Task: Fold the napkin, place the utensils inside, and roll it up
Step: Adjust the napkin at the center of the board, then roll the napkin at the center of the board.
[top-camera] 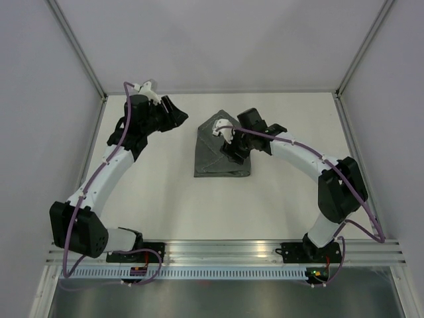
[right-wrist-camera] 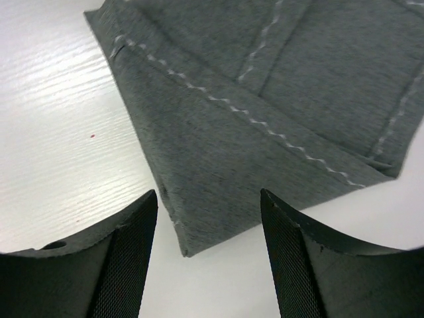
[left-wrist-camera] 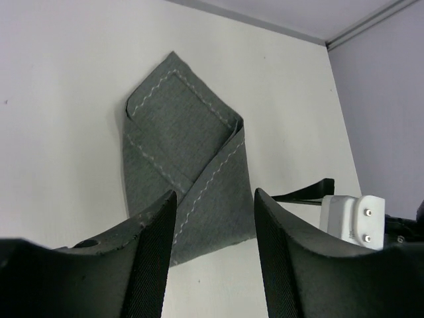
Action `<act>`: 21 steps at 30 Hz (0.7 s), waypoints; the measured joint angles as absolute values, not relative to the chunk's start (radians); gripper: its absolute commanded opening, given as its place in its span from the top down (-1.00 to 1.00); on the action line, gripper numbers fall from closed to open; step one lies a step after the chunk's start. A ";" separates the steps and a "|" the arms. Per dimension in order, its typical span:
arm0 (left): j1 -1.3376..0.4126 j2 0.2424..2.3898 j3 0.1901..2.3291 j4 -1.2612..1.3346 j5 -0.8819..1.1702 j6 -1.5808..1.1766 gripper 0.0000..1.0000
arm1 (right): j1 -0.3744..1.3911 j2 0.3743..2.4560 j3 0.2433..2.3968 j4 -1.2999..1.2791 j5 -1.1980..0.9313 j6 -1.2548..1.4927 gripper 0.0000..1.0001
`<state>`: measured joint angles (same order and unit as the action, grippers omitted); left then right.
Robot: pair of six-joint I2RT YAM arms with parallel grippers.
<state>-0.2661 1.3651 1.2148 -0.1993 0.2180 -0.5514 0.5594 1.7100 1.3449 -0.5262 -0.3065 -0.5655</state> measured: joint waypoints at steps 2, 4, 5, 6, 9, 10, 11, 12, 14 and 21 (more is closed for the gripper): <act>-0.266 1.306 1.142 -0.209 0.216 -0.551 -0.14 | 0.598 1.710 1.297 -0.504 -0.292 -0.588 -0.38; -0.266 1.263 1.105 -0.227 0.216 -0.551 -0.13 | 0.628 1.720 1.266 -0.491 -0.278 -0.604 -0.37; -0.266 1.251 1.104 -0.239 0.216 -0.550 -0.14 | 0.643 1.729 1.255 -0.482 -0.271 -0.611 -0.37; -0.266 1.242 1.104 -0.236 0.215 -0.549 -0.14 | 0.657 1.737 1.246 -0.469 -0.267 -0.617 -0.37; -0.266 1.222 1.105 -0.238 0.214 -0.543 -0.13 | 0.680 1.749 1.204 -0.422 -0.252 -0.632 -0.38; -0.266 1.219 1.106 -0.239 0.214 -0.541 -0.14 | 0.682 1.749 1.192 -0.412 -0.246 -0.637 -0.38; -0.266 1.217 1.107 -0.238 0.214 -0.539 -0.14 | 0.685 1.749 1.179 -0.400 -0.236 -0.645 -0.38; -0.266 1.217 1.108 -0.238 0.213 -0.537 -0.13 | 0.690 1.750 1.169 -0.392 -0.226 -0.652 -0.38; -0.266 1.217 1.111 -0.242 0.212 -0.531 -0.14 | 0.696 1.758 1.166 -0.380 -0.208 -0.663 -0.38; -0.266 1.216 1.125 -0.254 0.212 -0.502 -0.14 | 0.718 1.817 1.166 -0.322 -0.176 -0.685 -0.39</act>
